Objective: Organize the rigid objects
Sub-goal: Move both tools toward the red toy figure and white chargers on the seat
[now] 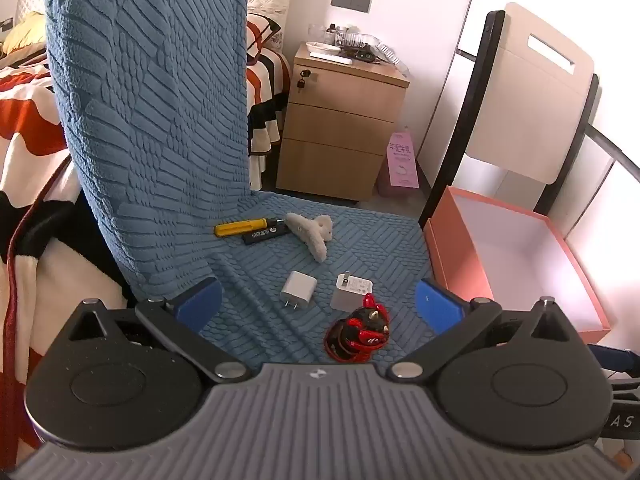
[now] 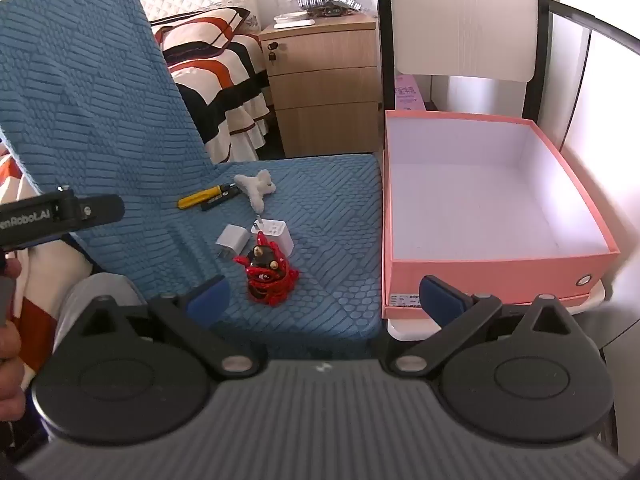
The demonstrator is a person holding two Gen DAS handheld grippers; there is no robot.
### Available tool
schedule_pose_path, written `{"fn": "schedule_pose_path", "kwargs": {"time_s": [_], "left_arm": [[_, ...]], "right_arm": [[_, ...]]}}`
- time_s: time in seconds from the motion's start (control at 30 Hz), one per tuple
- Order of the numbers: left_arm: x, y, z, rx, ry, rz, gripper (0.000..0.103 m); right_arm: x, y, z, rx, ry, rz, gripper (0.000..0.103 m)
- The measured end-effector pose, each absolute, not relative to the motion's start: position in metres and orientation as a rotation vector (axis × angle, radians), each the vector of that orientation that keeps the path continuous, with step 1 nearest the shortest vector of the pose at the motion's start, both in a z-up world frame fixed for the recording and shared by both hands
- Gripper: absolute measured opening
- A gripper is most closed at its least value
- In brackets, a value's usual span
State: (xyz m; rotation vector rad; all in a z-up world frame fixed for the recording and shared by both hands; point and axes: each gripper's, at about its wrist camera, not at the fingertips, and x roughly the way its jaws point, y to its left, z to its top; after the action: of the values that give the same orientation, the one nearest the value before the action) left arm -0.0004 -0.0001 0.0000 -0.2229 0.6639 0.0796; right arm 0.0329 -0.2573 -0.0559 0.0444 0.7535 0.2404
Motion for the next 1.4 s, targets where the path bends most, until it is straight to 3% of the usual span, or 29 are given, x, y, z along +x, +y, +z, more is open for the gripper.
{"fn": "schedule_pose_path", "kwargs": {"time_s": [1.4], "left_arm": [[0.01,-0.002,-0.014,-0.207,0.727,0.067,0.103]], "right_arm": [[0.038,-0.259,-0.068,0.064,0.808,0.283,0.103]]}}
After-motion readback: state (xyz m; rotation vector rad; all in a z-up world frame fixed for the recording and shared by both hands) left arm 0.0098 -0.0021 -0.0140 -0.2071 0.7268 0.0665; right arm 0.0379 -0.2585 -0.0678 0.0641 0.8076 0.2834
